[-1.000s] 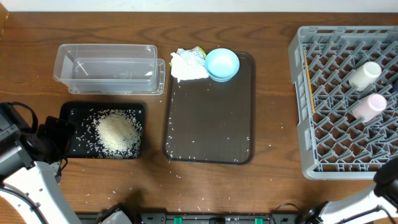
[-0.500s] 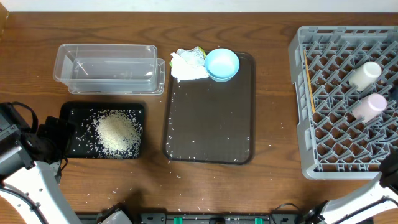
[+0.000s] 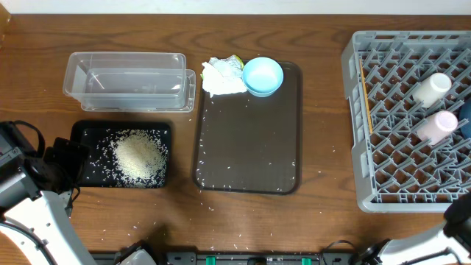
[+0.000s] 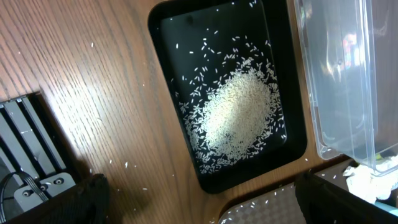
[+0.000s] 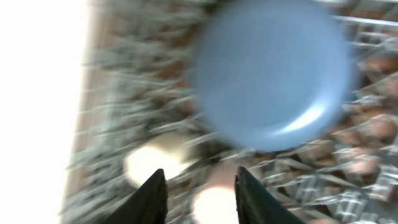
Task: Sort waste into correct bins and load items into the dishwasher rack
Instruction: 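Move the right gripper to the light-blue cup on the dark tray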
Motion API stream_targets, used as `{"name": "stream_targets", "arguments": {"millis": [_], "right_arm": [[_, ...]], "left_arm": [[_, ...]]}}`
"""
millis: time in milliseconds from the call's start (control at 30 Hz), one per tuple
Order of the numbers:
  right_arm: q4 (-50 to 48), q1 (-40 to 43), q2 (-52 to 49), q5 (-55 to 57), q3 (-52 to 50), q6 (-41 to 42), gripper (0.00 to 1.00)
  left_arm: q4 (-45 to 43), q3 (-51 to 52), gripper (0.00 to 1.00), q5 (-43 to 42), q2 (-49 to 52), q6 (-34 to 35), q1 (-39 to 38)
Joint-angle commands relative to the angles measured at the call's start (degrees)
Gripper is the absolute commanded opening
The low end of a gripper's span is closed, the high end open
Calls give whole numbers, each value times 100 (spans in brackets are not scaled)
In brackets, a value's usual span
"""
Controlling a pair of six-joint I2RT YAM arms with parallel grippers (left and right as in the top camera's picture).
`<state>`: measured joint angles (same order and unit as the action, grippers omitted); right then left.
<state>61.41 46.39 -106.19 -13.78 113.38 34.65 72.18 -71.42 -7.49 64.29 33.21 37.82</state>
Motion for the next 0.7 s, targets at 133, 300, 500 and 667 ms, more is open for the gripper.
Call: {"name": "stream_targets", "arguments": {"millis": [133,300,500,667], "right_arm": [[-131,-678,584,-3106,28,-1034,88],[15,-1814,518,-3040,15,-1386,99],[59,-4122,256,-887,15,-2640,99],[-122,-5998,-378,1491,22,-2732,99]], "left_arm": [[26,-44,98,70,7,28,31],[26,-44,98,68,7,28,31],[26,-44,98,68,7,28,31],[26,-44,98,70,7,28,31]]}}
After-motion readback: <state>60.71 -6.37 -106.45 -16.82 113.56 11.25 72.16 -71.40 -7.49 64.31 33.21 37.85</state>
